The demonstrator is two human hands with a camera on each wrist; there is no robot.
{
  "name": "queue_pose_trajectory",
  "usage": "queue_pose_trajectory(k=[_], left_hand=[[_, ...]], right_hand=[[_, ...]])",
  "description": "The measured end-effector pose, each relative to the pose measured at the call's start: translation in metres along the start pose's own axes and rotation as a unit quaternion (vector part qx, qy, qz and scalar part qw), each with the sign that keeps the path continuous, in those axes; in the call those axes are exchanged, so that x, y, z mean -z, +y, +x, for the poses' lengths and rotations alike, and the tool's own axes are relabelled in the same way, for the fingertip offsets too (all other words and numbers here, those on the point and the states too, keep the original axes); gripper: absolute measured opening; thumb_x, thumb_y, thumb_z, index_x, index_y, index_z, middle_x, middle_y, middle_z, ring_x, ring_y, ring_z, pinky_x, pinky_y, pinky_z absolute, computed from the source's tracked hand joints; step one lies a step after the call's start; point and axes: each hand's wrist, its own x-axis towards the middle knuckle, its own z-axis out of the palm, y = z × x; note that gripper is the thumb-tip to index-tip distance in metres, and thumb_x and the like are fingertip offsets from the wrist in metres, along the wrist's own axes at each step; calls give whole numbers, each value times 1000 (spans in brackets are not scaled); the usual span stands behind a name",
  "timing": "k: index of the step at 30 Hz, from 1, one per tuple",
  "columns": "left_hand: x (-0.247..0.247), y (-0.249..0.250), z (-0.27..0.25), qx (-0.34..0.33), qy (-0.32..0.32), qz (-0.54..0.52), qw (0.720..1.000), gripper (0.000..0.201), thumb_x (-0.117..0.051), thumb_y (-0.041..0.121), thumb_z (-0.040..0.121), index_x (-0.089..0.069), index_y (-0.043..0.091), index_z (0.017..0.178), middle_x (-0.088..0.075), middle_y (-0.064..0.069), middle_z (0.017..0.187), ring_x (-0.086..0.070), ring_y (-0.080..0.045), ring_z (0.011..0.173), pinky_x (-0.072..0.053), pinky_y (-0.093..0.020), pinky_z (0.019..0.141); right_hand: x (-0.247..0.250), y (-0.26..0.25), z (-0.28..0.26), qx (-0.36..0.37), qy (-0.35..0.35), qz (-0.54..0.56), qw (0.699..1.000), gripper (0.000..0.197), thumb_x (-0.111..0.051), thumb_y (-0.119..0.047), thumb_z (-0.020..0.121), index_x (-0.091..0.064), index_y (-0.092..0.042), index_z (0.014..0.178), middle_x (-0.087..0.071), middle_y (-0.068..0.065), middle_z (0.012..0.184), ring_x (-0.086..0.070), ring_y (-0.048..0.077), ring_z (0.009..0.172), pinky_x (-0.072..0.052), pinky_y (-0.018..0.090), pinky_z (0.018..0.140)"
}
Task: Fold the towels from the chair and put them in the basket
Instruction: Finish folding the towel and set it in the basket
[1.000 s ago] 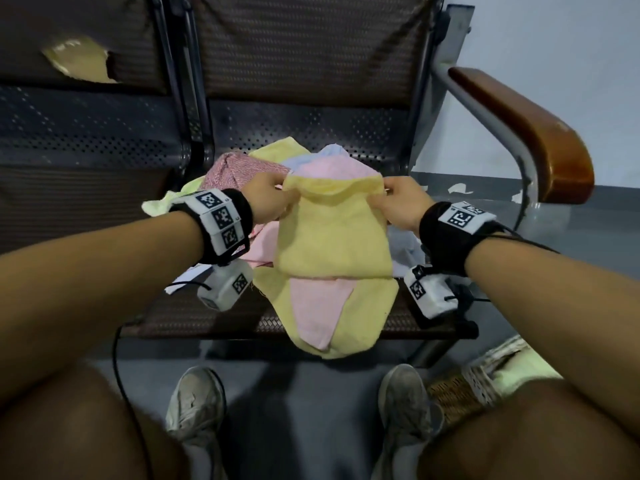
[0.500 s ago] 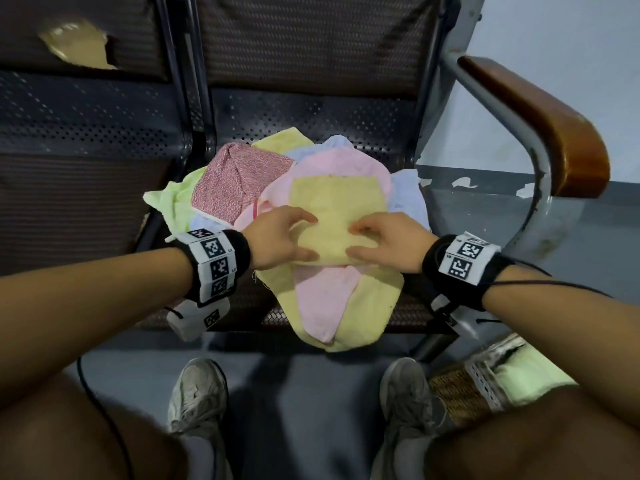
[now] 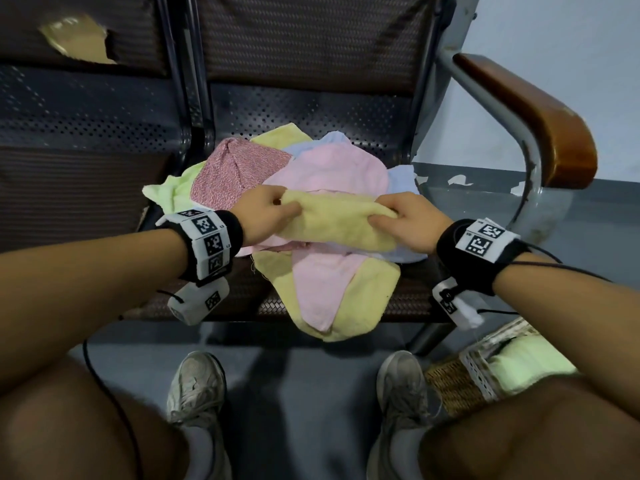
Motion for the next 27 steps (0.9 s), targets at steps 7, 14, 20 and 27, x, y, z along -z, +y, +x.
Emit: queue_pose_trajectory(k=[7,14,20,27], left_hand=[[-6,0,11,99,41,-15,994,39,-49,44,95,-64,8,97,-64,-8,100,-58,-28,93,-46,-36,80],[-11,-7,5,278,-122,-82,949,82,-41,86,76,-60,11,104,-72,-4,77,-71,-24,58,-58,-31,59],[-15,15,7,198,-45,-279,939,49,-79,38,79,-64,5,112,-76,-18,95,-76,-31,80,-61,-47,82],[2,63,-5,54,26,-338,939,34,-80,10,76,-56,16,100,-69,-7,93,-70,-22,83,-62,-37,70]], right_hand=[[-2,-3,14,-73,10,158,985,24,-55,-35,100,-65,-20,83,-61,-6,78,-55,15,76,-42,26,69],[-12,6,29,-120,0,-18,993,21,-57,-43,96,-66,-24,99,-62,-4,103,-57,17,97,-39,26,80],[-11,2,24,-134,-31,-77,987,27,-57,-37,94,-68,-18,109,-67,3,104,-60,22,95,-46,31,80],[16,-55,10,-28,17,250,968,56,-66,-19,89,-48,-21,142,-63,3,129,-61,18,118,-50,34,101]])
